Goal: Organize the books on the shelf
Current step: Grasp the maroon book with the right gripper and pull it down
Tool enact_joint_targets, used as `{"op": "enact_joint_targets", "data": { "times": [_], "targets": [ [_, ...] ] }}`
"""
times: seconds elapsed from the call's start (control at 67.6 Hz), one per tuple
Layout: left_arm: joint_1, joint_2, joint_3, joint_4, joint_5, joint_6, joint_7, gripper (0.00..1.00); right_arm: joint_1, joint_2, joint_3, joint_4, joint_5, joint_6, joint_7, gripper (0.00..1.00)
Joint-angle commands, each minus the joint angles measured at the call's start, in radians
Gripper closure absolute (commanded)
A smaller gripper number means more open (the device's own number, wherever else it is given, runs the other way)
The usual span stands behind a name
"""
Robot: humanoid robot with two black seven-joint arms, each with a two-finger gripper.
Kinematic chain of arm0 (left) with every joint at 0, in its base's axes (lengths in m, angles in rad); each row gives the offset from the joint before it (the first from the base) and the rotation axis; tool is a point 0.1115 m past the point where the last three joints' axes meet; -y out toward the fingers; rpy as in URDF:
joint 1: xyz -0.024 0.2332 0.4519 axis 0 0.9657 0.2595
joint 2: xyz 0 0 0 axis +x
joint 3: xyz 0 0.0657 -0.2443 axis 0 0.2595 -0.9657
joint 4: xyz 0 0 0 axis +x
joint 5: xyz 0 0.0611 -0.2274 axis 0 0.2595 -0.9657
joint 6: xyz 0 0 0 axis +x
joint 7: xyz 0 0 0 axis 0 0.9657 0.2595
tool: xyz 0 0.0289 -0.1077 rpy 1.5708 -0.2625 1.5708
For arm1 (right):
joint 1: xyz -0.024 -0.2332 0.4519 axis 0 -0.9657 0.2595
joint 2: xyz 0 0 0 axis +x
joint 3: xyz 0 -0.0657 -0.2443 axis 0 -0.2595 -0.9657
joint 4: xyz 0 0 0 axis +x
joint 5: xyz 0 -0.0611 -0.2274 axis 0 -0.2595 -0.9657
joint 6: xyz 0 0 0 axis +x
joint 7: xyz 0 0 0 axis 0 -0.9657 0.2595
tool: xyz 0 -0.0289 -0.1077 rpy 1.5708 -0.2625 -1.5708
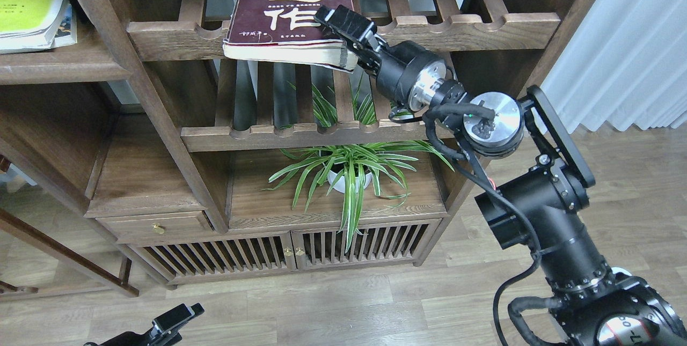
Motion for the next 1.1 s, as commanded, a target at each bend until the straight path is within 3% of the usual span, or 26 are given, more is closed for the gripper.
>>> {"op": "enact_joint_targets", "data": {
  "times": [0.0,0.222,0.459,0.474,0.71,0.829,1.08],
  "targets": [
    [0.000,0.000,-0.001,0.002,0.000,0.000,-0.002,0.00,0.003,0.000,0.001,-0.002,0.004,0.004,0.000,0.29],
    [0.000,0.001,-0.001,0.014,-0.003,0.000,-0.004,0.00,0.003,0.000,0.003,-0.005,0.043,0.072,-0.003,0.50],
    [0.000,0.001,-0.001,0.023,-0.003,0.000,-0.004,0.00,-0.003,0.000,0.006,-0.020,0.043,0.148,-0.004,0.63],
    [0.000,0.001,-0.001,0.025,-0.003,0.000,-0.004,0.00,-0.009,0.000,0.006,-0.021,0.043,0.173,-0.004,0.69],
    [0.000,0.001,-0.001,0.025,-0.003,0.000,-0.004,0.00,-0.037,0.000,0.032,-0.021,0.044,0.248,-0.033,0.95],
    [0.000,0.001,-0.001,0.032,-0.003,0.000,-0.004,0.00,-0.057,0.000,0.050,-0.021,0.044,0.277,-0.064,0.97],
    [0.000,0.000,-0.020,0.032,-0.003,0.000,-0.004,0.00,-0.162,0.000,0.089,-0.008,0.051,0.404,-0.070,0.97]
  ]
}}
